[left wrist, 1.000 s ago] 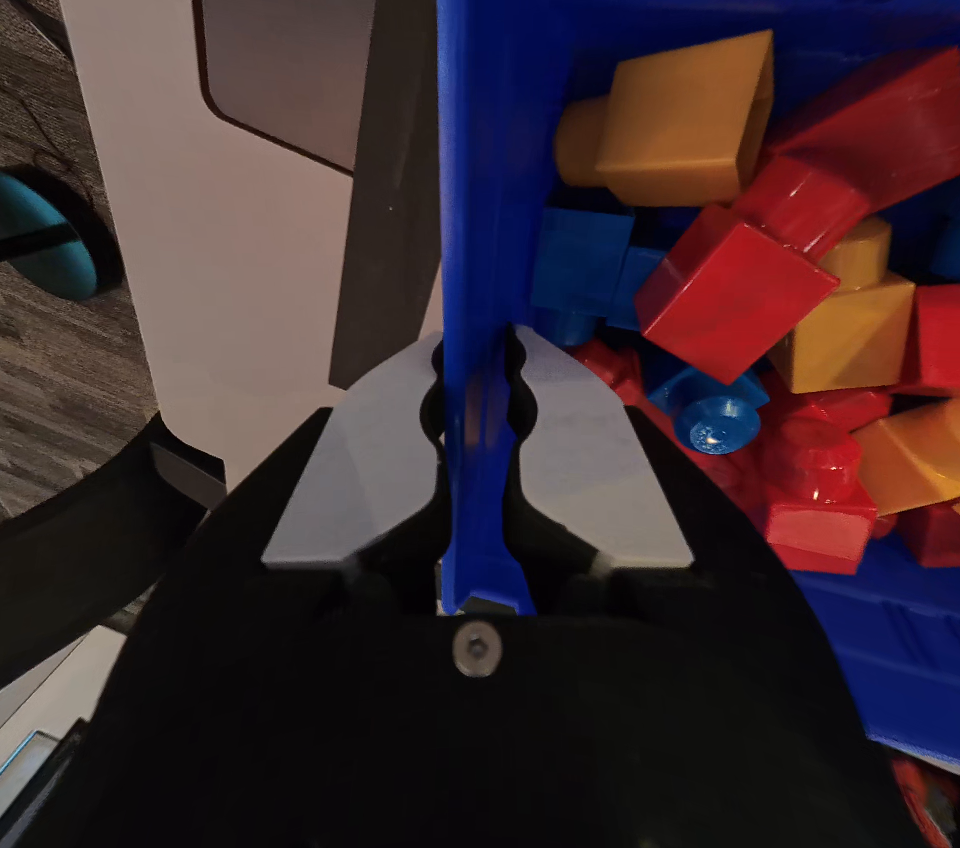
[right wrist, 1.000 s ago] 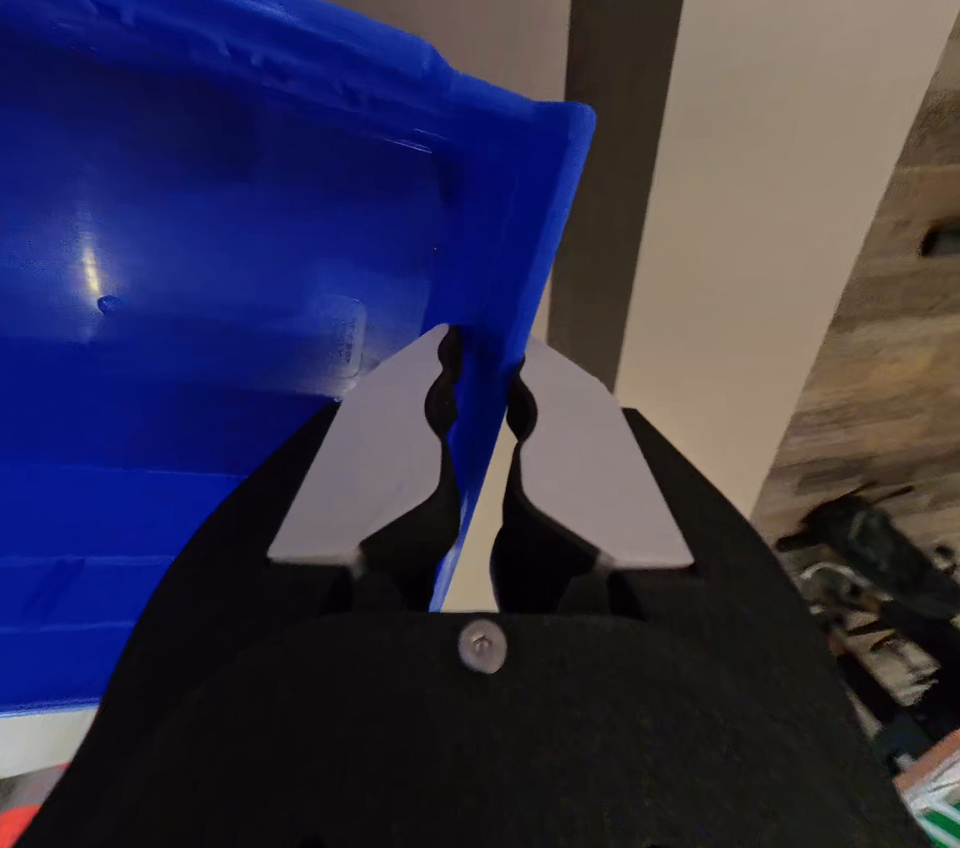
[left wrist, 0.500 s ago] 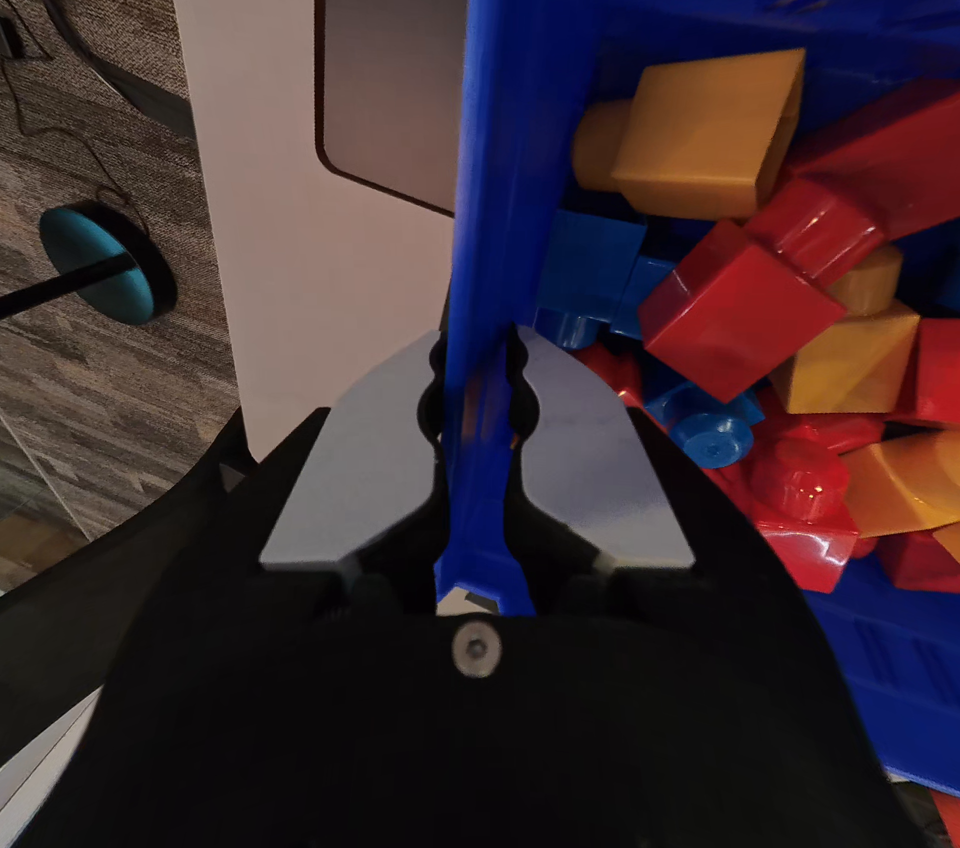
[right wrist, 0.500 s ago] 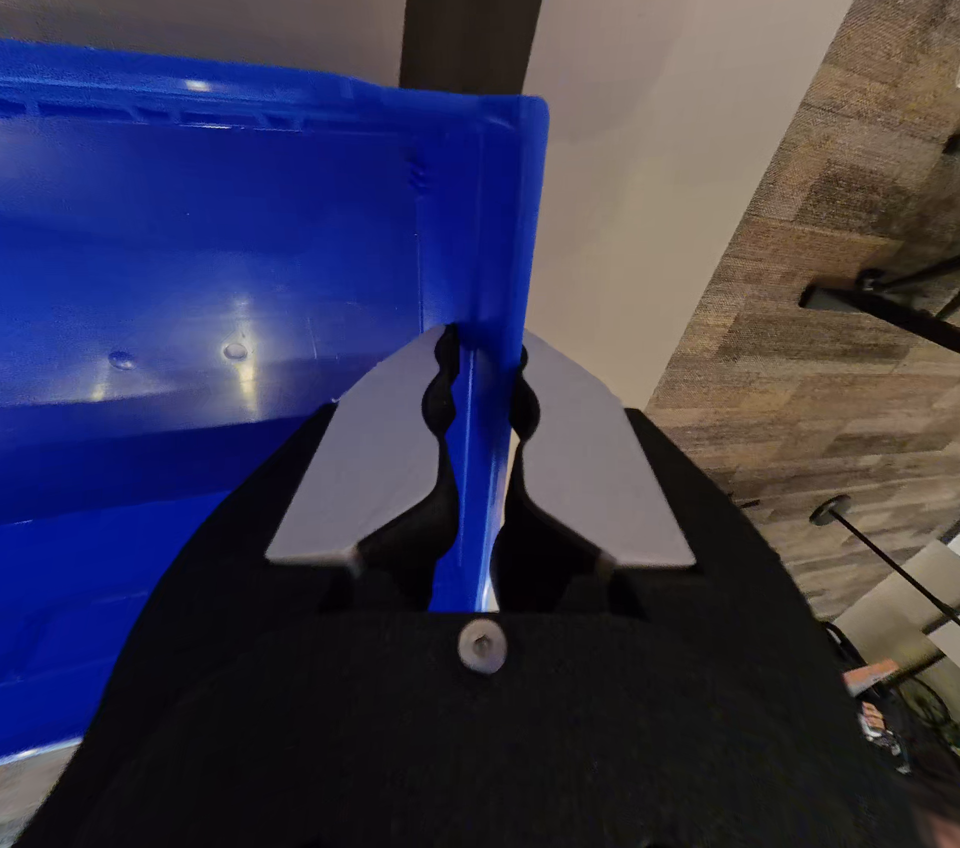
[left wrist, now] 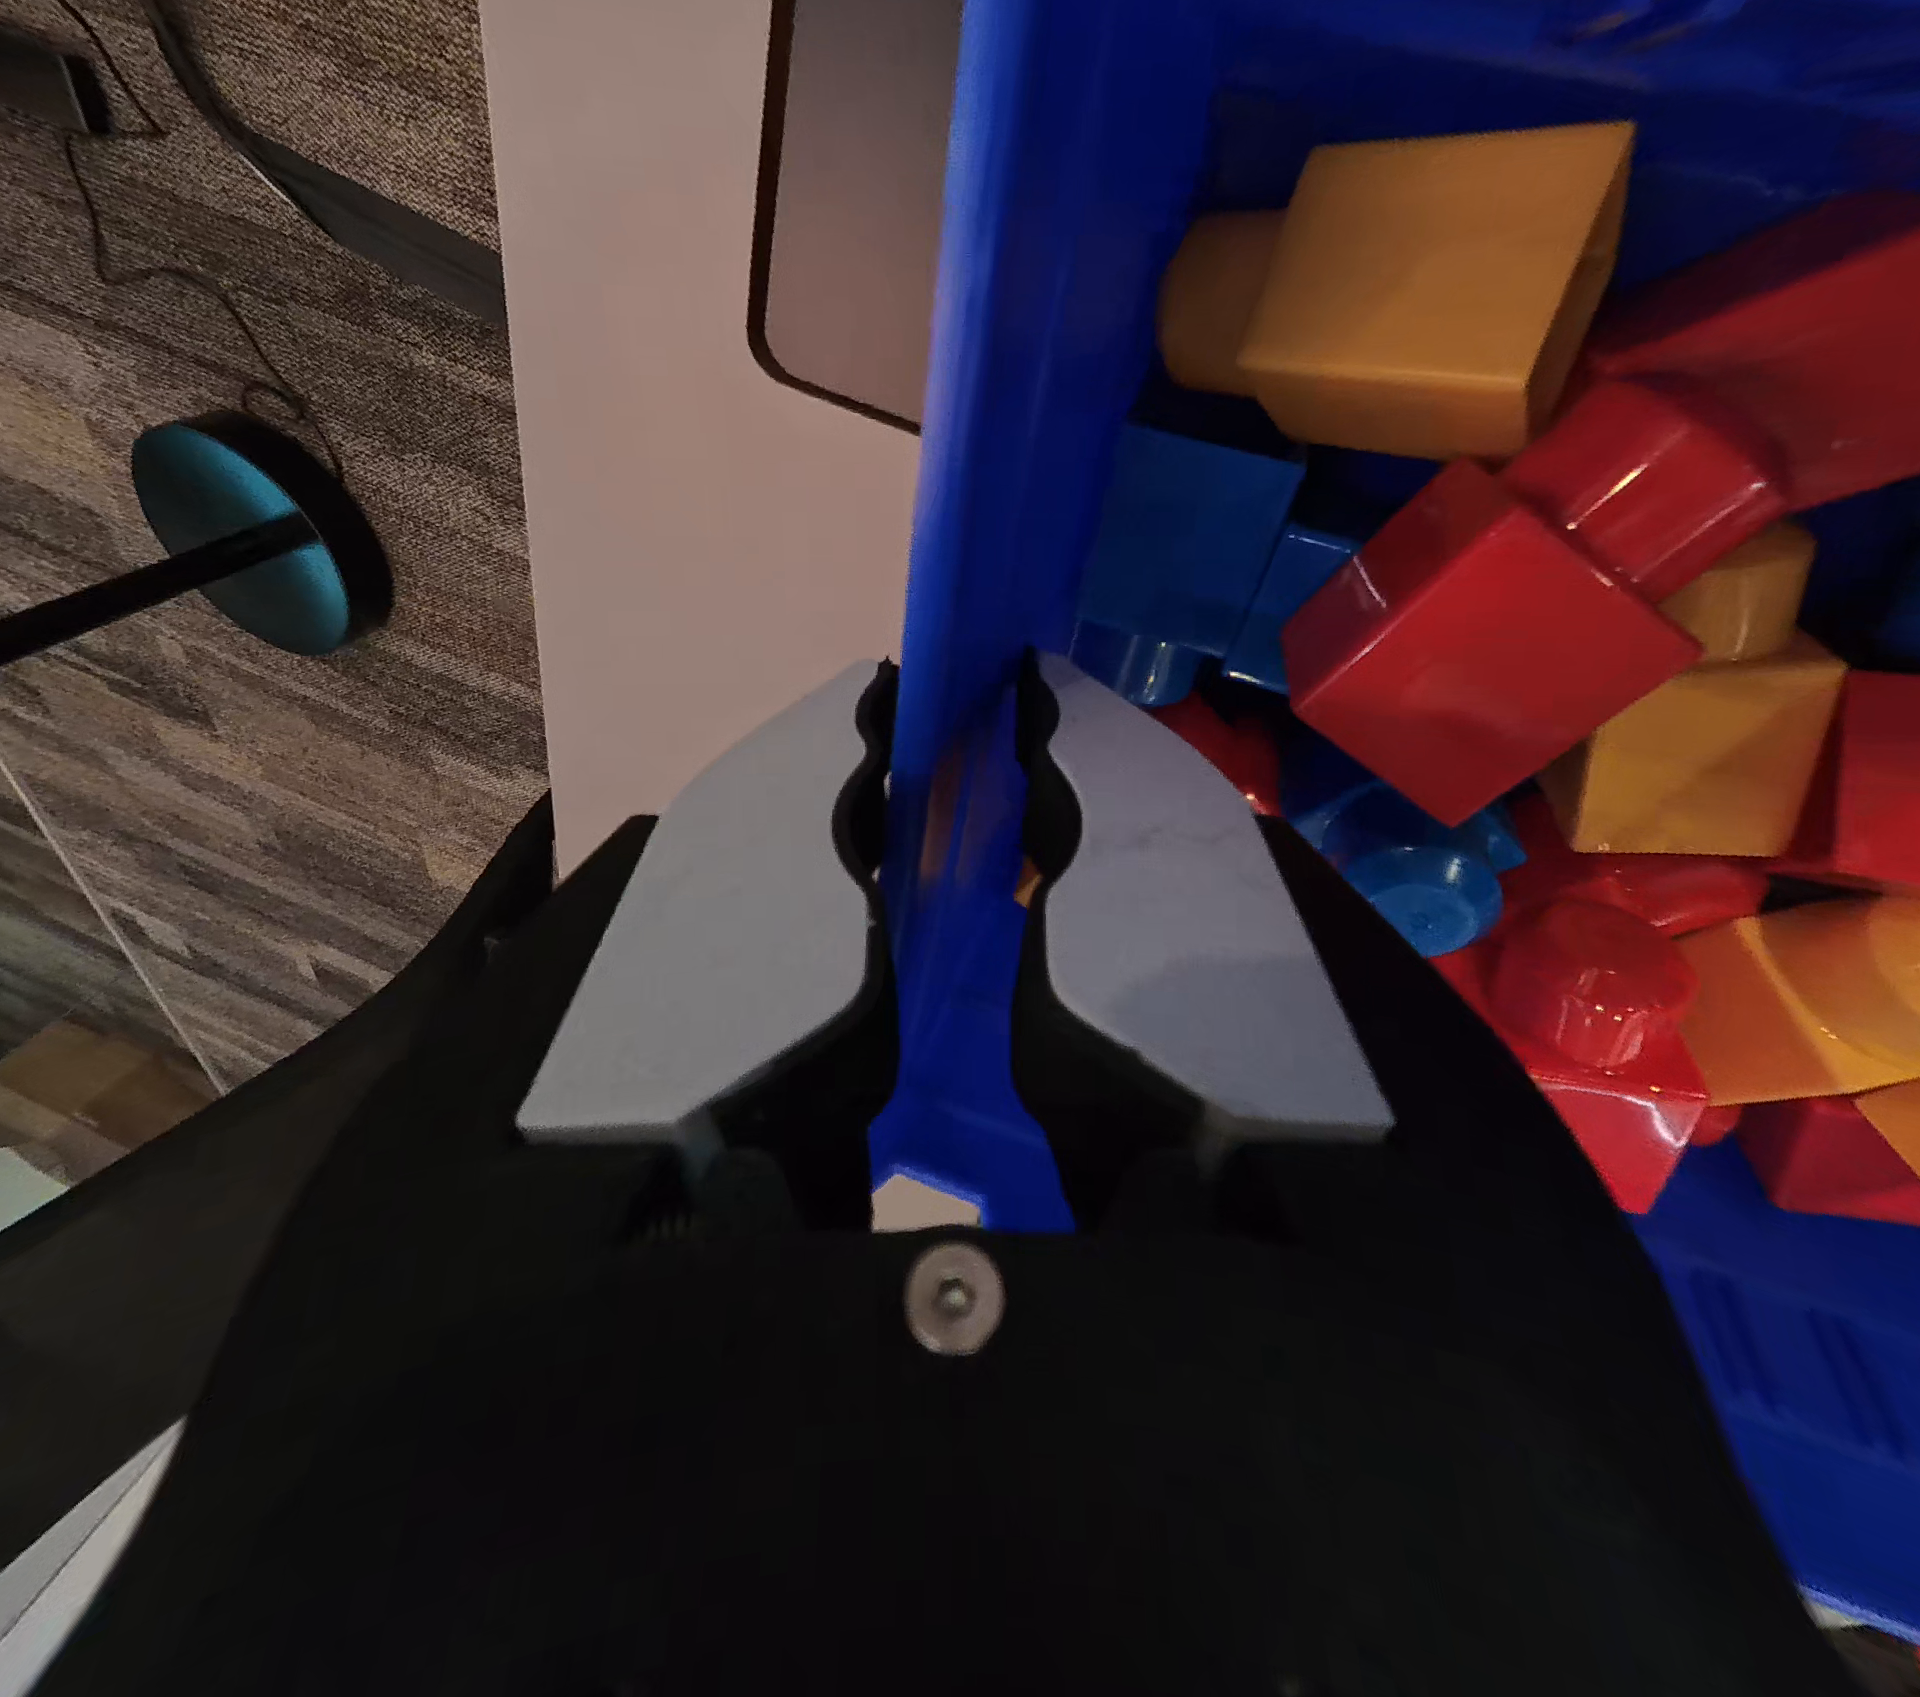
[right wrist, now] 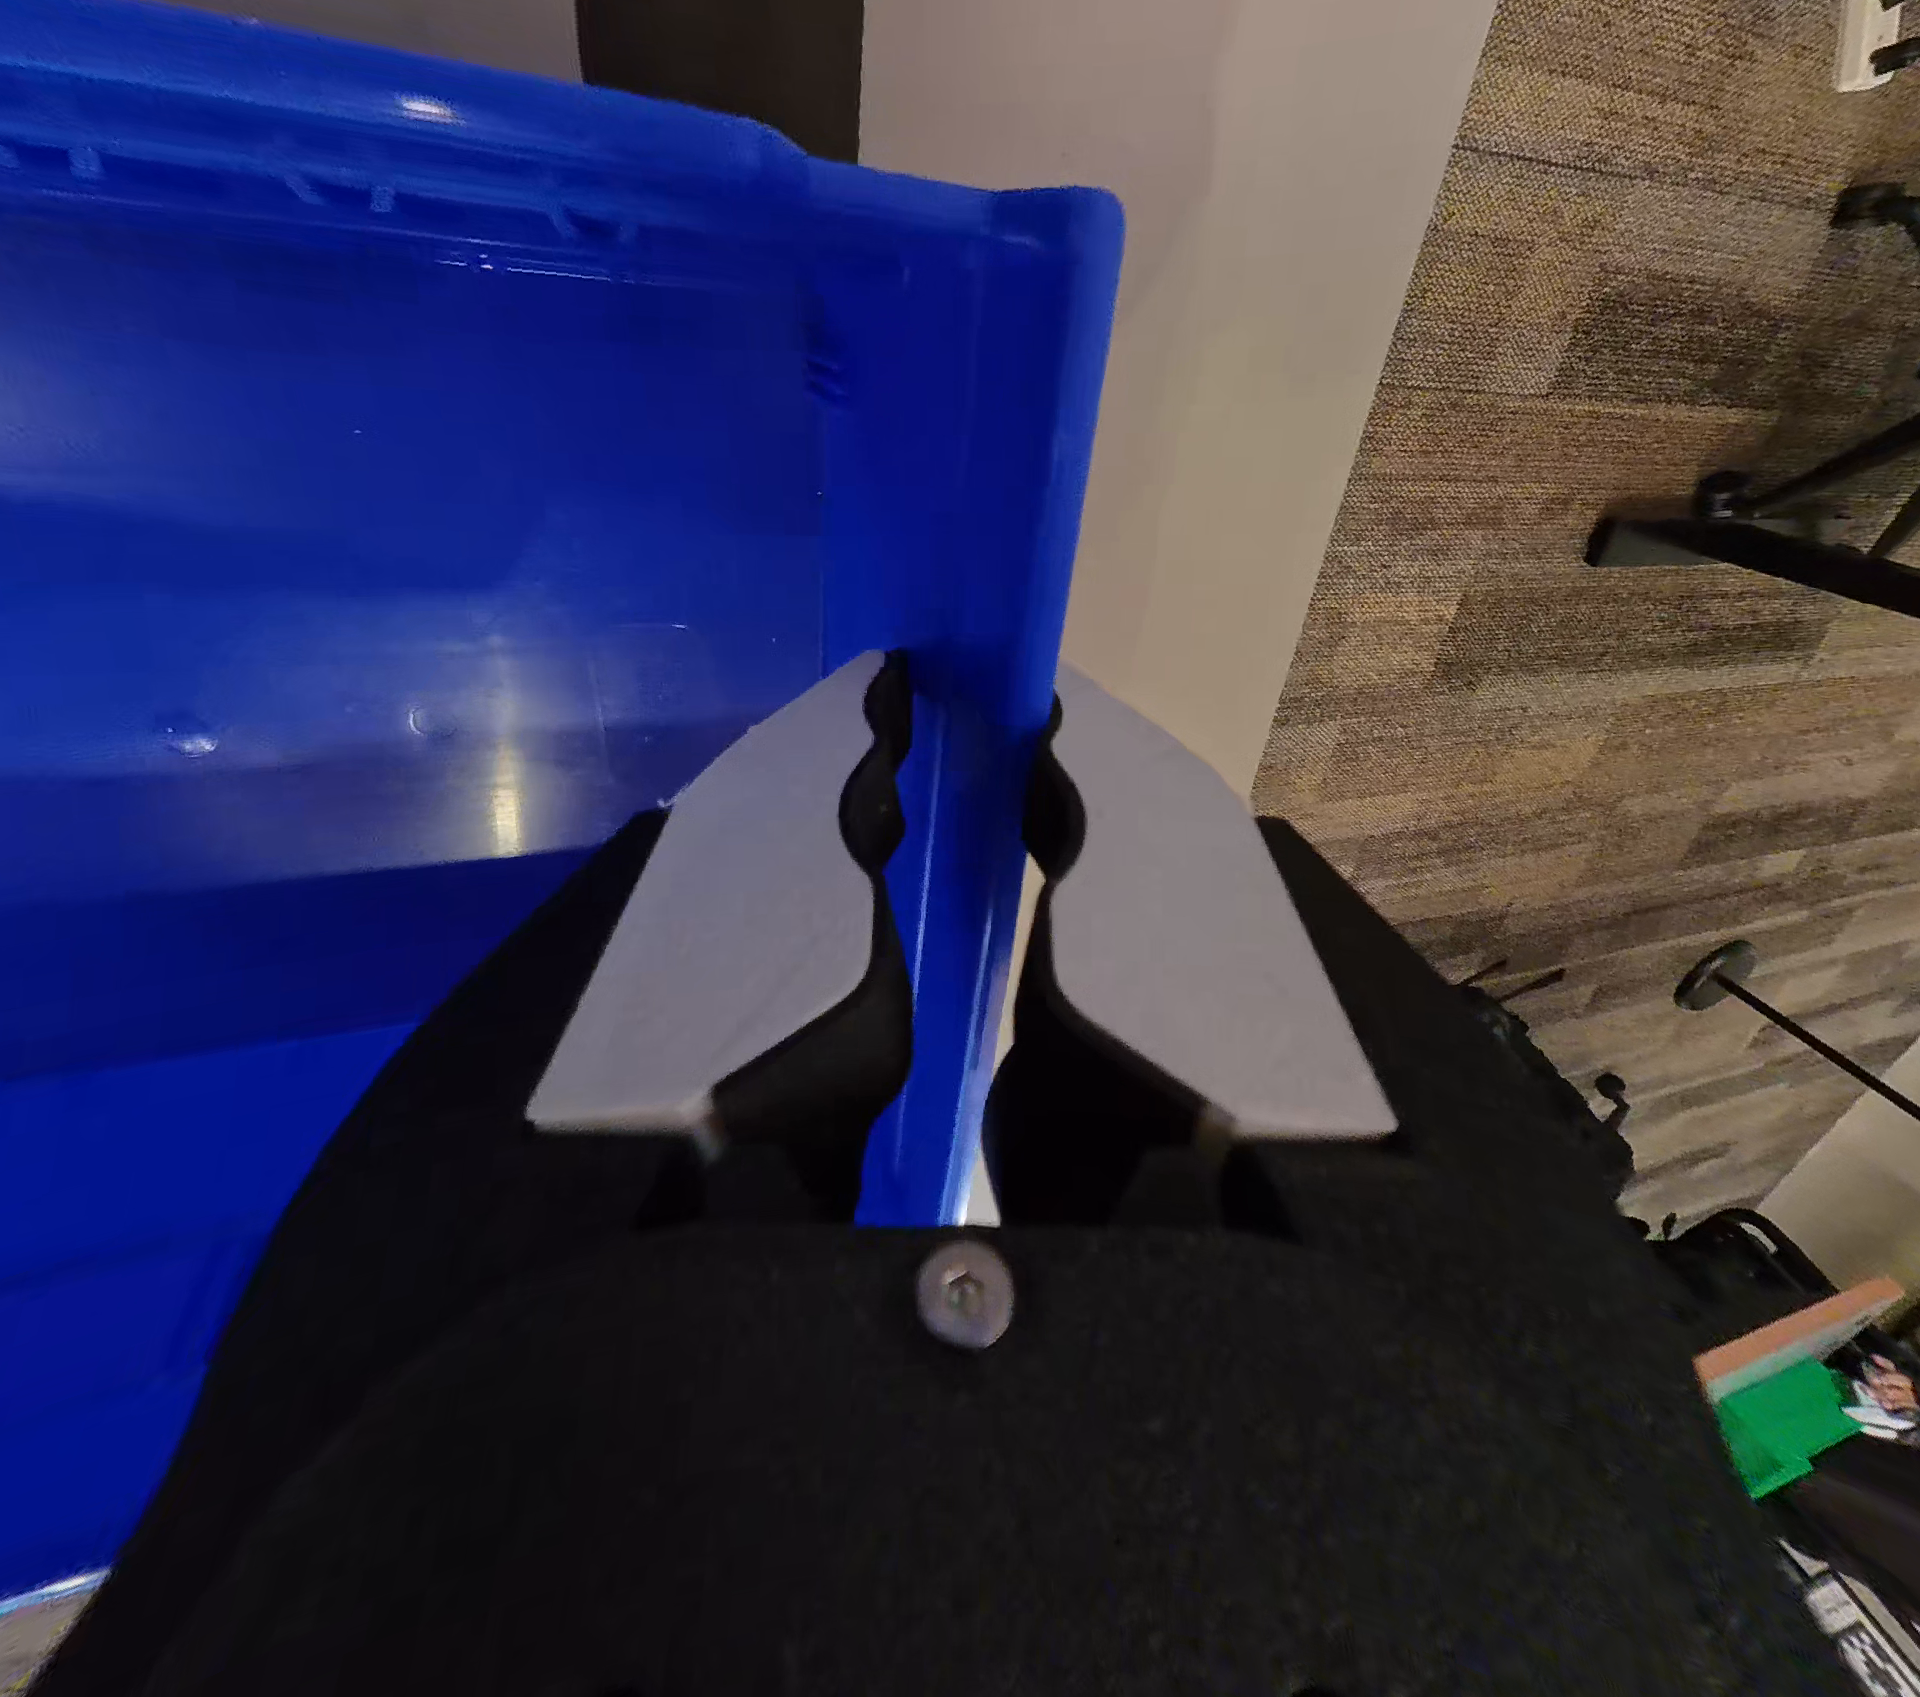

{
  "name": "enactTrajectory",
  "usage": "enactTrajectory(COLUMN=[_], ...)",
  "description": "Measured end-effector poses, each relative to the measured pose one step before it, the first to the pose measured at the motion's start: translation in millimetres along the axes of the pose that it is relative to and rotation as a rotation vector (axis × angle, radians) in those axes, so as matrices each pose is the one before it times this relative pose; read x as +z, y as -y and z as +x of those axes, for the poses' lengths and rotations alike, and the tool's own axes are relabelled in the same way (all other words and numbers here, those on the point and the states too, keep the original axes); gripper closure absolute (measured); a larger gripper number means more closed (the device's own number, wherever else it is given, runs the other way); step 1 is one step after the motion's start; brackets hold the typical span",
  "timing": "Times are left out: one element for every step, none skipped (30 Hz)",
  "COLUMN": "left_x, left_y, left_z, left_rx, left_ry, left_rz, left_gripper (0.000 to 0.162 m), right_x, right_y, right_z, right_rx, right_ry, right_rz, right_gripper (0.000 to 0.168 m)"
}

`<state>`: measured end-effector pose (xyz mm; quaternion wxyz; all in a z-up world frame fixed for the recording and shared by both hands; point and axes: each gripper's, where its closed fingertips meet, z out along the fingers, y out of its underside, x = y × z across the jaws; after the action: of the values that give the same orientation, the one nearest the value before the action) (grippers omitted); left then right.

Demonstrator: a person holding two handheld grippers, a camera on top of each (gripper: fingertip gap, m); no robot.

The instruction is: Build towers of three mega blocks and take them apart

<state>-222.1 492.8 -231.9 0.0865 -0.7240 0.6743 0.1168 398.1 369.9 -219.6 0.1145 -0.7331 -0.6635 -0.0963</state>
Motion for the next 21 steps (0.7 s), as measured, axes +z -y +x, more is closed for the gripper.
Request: enactTrajectory(left_x=[-0.02,0.12,-0.01,0.15,0.11,0.1,0.13,0.04,0.19,-0.01,-0.1,0.06,0.16,0.06,0.12,0.14,0.08,0.06,0.09,-0.01,-0.19], left_y=[-0.08,0.0,0.08,-0.07,0.22,0.43,0.25,-0.02,0.08,-0.06,0.06,0.59,0.62,0.5,0.2,0.56,0.98,0.83,0.28,0.1,0.19], left_z=[-0.15,-0.03,-0.08,-0.21,-0.39,-0.43,-0.09,-0.12,-0.1,-0.08,-0.13,-0.41,-0.58,-0.47,-0.5,-0.8,-0.86,-0.57,-0.26,-0.39,0.24], left_rx=[0.0024,-0.0015,0.0043,-0.0014,0.0027,0.0046,0.0009,0.0008,0.0029,0.008,0.0092,0.0085,0.0035,0.0059,0.0113,0.0159,0.0135,0.0022,0.0042,0.0207,0.0092], left_ry=[-0.0014,-0.0031,-0.0007,-0.0008,0.0038,0.0062,-0.0003,-0.0039,-0.002,0.0015,0.0029,0.0054,0.0031,0.0022,0.0021,0.0052,0.0047,-0.0005,0.0002,0.0104,0.0044], left_rz=[-0.0023,-0.0019,-0.0009,-0.0024,-0.0013,0.0029,0.0043,0.0051,0.0005,-0.0058,-0.0072,-0.0007,0.004,0.0047,0.0,-0.0005,0.002,0.0035,0.0029,0.0046,0.008], left_gripper=[0.14,0.14,0.139,0.139,0.139,0.139,0.139,0.139,0.139,0.139,0.139,0.139,0.139,0.139,0.139,0.139,0.139,0.139,0.14,0.139,0.14], right_x=[0.42,0.22,0.46,0.45,0.42,0.25,0.08,0.16,0.03,0.03,-0.02,0.02,0.13,0.07,-0.05,0.24,0.1,-0.04,0.11,0.18,0.03], right_y=[0.27,0.33,0.25,0.49,0.57,0.37,0.19,0.08,0.1,0.11,0.06,0.06,0.07,-0.02,0.04,-0.01,0.05,0.07,-0.07,-0.05,-0.02], right_z=[0.81,0.65,0.93,0.95,0.63,0.56,0.2,0.09,0.05,0.03,-0.01,0.13,0.19,0.12,0.04,0.21,0.2,-0.12,0.27,0.14,0.13], right_rx=[0.0026,-0.0032,-0.0005,0.0021,0.0008,-0.0012,0.0,0.0046,0.0025,0.0009,0.0019,0.0028,0.0023,0.0028,0.0022,0.0001,0.0039,0.0032,-0.0001,-0.0018,-0.0008], right_ry=[-0.001,-0.0022,-0.0037,-0.0034,-0.0042,-0.0041,-0.0023,0.0001,-0.0011,-0.0032,-0.0038,-0.0028,-0.0029,-0.0017,-0.0005,-0.0008,0.0014,0.003,0.0005,-0.0008,0.0004], right_rz=[0.0022,0.0009,-0.0014,0.0002,0.0005,-0.001,-0.0016,-0.0013,-0.0001,0.0004,0.0015,0.002,0.0005,0.0005,0.0002,-0.0002,0.0013,0.0016,-0.0016,-0.0033,-0.0018], right_gripper=[0.149,0.148,0.148,0.148,0.147,0.146,0.146,0.146,0.146,0.146,0.146,0.146,0.146,0.146,0.146,0.145,0.145,0.146,0.146,0.145,0.145])
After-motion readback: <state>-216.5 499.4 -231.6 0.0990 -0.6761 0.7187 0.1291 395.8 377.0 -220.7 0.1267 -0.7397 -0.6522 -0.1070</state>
